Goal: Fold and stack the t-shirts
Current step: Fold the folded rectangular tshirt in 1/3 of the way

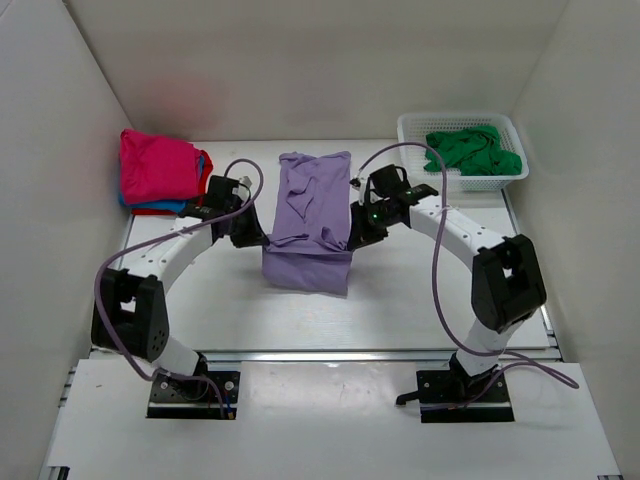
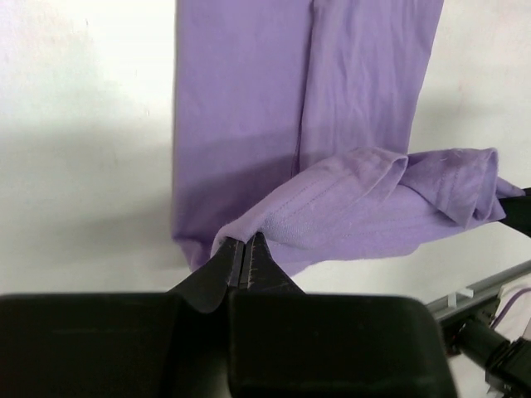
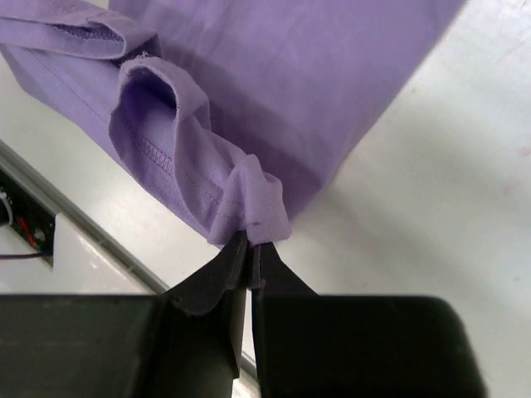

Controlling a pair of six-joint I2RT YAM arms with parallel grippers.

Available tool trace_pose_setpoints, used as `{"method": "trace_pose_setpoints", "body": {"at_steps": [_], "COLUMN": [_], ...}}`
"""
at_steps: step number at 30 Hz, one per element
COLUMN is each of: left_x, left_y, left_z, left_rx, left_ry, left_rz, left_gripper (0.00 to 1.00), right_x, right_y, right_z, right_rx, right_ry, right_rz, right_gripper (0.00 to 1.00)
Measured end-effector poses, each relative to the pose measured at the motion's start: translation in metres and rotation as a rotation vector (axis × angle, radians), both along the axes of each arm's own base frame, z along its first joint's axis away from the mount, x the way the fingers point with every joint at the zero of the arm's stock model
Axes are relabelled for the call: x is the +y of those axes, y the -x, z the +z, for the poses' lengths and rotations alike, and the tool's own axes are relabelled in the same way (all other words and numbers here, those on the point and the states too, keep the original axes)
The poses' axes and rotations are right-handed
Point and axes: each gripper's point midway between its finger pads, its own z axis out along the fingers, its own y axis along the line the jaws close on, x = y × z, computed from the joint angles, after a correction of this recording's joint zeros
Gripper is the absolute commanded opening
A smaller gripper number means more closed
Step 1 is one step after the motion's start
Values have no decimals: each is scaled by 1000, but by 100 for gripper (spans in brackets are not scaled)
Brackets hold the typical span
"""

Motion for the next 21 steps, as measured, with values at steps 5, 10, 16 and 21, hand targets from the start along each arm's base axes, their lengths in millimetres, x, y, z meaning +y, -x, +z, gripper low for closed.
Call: {"method": "trace_pose_setpoints", "body": {"at_steps": [5,10,16,21], "left_x": [-4,-11,-15,-15], "left_y": [-26,-50,-82,-104], "left_z": [-6,-12,-19,-34], "left_rx": [-13,-22,-45,-40], "left_ry": [9,23,36,41], "left_rz": [-6,-15,-8,8], "left_gripper": [0,0,0,16], "right_x": [2,1,-5,-10], "right_y": [-26,-60,-97,-121], "right_z": [-11,-7,-7,-31], "right_rx": [0,-32,-70,-55], "right_ry": [23,46,65,92], "right_rz": [10,6,-4,-18], "right_gripper": [1,0,0,12]}}
